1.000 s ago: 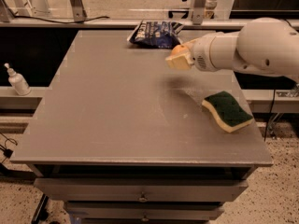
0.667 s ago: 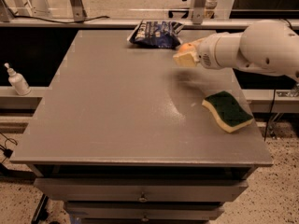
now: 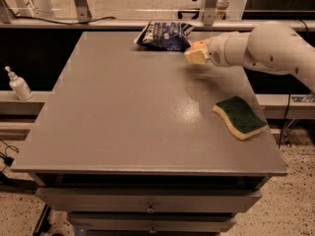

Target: Move orange near blue chip bag

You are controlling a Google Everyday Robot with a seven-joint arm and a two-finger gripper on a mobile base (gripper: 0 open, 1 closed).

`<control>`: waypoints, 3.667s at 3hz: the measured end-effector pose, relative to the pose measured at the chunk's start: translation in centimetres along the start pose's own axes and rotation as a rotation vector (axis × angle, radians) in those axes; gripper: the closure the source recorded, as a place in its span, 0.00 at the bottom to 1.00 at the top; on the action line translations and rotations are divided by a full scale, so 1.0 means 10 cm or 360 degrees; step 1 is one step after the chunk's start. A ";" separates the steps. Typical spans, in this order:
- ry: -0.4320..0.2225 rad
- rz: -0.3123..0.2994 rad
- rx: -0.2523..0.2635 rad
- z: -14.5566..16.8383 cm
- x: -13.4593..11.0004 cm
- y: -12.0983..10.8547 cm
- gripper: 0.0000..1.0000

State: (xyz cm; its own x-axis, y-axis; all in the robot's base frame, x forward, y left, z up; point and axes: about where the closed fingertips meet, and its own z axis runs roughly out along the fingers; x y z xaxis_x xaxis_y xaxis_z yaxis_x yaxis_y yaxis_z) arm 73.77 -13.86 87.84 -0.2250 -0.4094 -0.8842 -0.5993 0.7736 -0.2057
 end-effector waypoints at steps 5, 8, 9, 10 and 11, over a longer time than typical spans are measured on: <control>-0.0001 0.0075 -0.0040 0.77 0.07 -0.15 0.59; 0.0005 0.0083 -0.0053 0.81 0.06 -0.14 0.00; -0.0001 0.0080 -0.0057 0.80 0.04 -0.13 0.00; -0.0035 0.0060 -0.0076 0.69 -0.07 -0.07 0.00; -0.0059 0.0040 -0.0080 0.40 -0.13 -0.02 0.00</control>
Offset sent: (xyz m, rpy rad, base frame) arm 0.0674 0.0115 -0.0324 0.0405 0.0170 -0.0051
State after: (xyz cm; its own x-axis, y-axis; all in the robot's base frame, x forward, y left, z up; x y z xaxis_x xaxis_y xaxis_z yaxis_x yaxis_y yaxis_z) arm 77.28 -11.55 87.30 -0.2127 -0.3711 -0.9039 -0.6316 0.7580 -0.1626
